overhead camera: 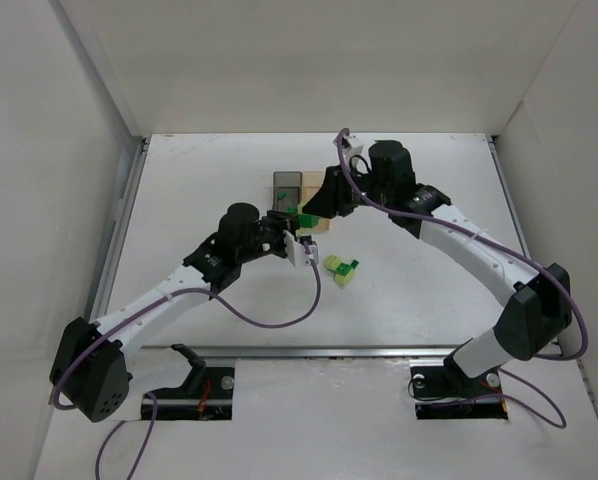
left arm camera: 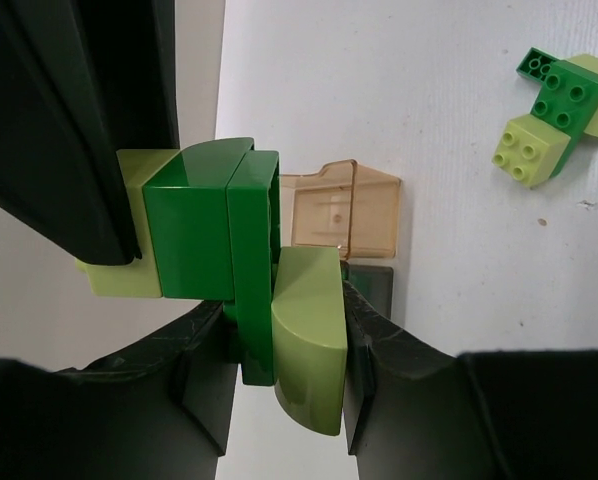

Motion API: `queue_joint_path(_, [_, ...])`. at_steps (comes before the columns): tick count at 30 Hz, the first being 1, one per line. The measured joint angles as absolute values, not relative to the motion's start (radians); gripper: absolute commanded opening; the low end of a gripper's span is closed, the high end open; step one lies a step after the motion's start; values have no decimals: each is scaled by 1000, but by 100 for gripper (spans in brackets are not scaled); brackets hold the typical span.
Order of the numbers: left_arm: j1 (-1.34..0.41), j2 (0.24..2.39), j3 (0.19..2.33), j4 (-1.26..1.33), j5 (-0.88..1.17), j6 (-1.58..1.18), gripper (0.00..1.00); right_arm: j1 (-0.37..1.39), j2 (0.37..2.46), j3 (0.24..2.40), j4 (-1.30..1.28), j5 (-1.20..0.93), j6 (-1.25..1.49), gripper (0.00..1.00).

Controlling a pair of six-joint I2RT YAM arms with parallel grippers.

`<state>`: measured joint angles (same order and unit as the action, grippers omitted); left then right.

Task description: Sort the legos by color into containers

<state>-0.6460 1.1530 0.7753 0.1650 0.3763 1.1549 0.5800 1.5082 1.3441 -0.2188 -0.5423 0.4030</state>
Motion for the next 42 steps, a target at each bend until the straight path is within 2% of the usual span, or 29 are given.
queue_joint_path(1, [-646,1154,775,158,374,1154,0,580,1514,1345,-217,-546,400,0])
queue_joint_path(9, [-634,1152,775,126,377,1164,0,583,1572,1407,-247,-520,429,0])
queue_joint_path(16, [-660,1151,751,54,413,1166,0,551,1707,1532,-209,-390,520,0])
queue_joint_path(23, [-628,1163,725,26,380,1048,0,531,1860,1576,-224,-329,562,0])
queue_joint_path(31, [-587,1172,719,-87,393,994,0,529,1842,1575,-245,-314,569,0])
queue_joint_path(34, [-588,1250,711,-156,403,1011,0,528,1816,1567,-247,-310,565,0])
queue_joint_path(38, [-580,1338,674,-194,381,1034,7,525,1779,1530,-252,-310,557,0])
queue_joint_path(42, [-578,1351,654,-190,373,1054,18,525,1760,1498,-255,-300,553,0])
